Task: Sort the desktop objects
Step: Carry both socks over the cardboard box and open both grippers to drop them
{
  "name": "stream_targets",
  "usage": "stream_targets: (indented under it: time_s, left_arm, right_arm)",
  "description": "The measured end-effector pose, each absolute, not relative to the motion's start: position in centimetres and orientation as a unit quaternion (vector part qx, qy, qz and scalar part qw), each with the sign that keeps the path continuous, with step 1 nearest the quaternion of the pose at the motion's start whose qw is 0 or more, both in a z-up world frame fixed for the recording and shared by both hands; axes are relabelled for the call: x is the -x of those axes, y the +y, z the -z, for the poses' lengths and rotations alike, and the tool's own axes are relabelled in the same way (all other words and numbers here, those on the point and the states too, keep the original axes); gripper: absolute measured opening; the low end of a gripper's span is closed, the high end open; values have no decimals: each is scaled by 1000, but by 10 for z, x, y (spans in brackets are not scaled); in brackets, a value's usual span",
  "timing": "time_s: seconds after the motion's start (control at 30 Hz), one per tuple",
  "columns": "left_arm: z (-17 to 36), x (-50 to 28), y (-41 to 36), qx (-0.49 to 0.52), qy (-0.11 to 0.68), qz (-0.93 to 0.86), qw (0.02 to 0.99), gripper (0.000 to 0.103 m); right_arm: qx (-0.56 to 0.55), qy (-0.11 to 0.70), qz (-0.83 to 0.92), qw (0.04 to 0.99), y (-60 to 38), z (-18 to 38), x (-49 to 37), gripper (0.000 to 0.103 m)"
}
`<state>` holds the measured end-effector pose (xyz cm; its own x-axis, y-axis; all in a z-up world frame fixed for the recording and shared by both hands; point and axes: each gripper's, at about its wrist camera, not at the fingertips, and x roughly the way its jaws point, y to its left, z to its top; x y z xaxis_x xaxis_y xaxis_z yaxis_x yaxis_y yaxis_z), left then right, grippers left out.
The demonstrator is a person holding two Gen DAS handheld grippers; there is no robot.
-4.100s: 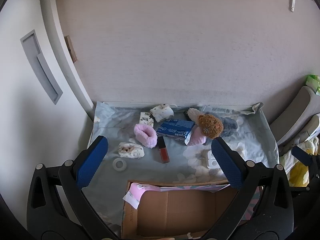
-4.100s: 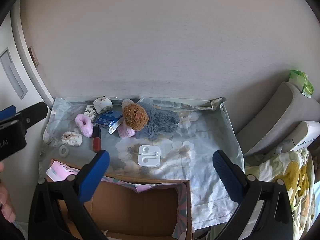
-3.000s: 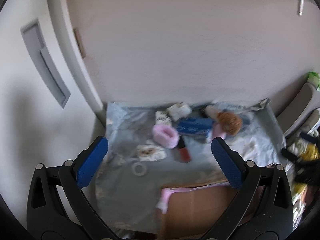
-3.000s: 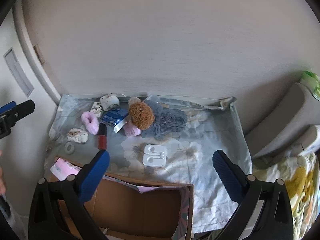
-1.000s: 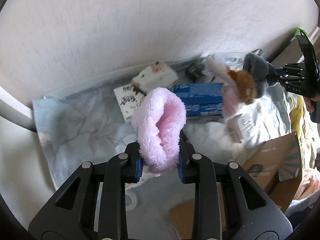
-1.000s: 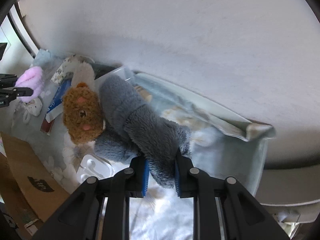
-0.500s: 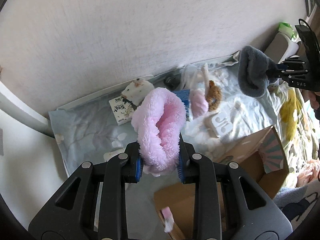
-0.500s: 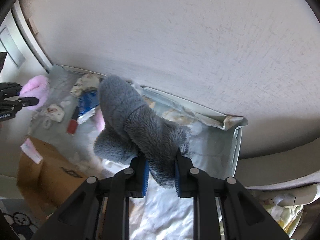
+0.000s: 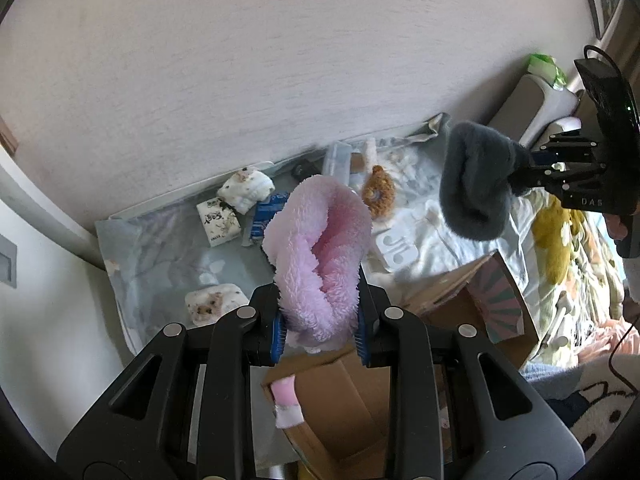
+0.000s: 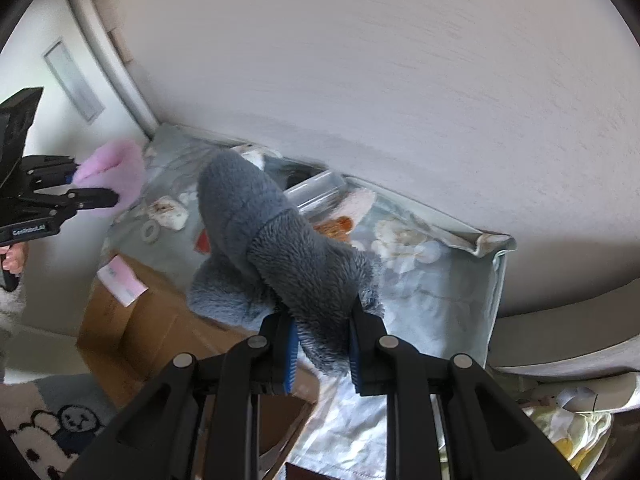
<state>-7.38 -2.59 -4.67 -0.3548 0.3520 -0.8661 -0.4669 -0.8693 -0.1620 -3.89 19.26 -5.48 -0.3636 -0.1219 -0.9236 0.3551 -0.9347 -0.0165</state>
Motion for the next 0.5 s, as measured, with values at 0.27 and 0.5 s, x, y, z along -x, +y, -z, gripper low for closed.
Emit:
stream_targets:
  time_s: [0.27, 0.5]
  left_arm:
    - [54, 34, -10, 535, 67, -800, 265, 24]
    - [80, 1, 0, 565, 86, -772, 278, 24]
  right_arm:
    - [-558, 132, 798, 184, 170, 63, 2, 19]
    - [-587, 145, 766, 216, 153, 87, -31, 19]
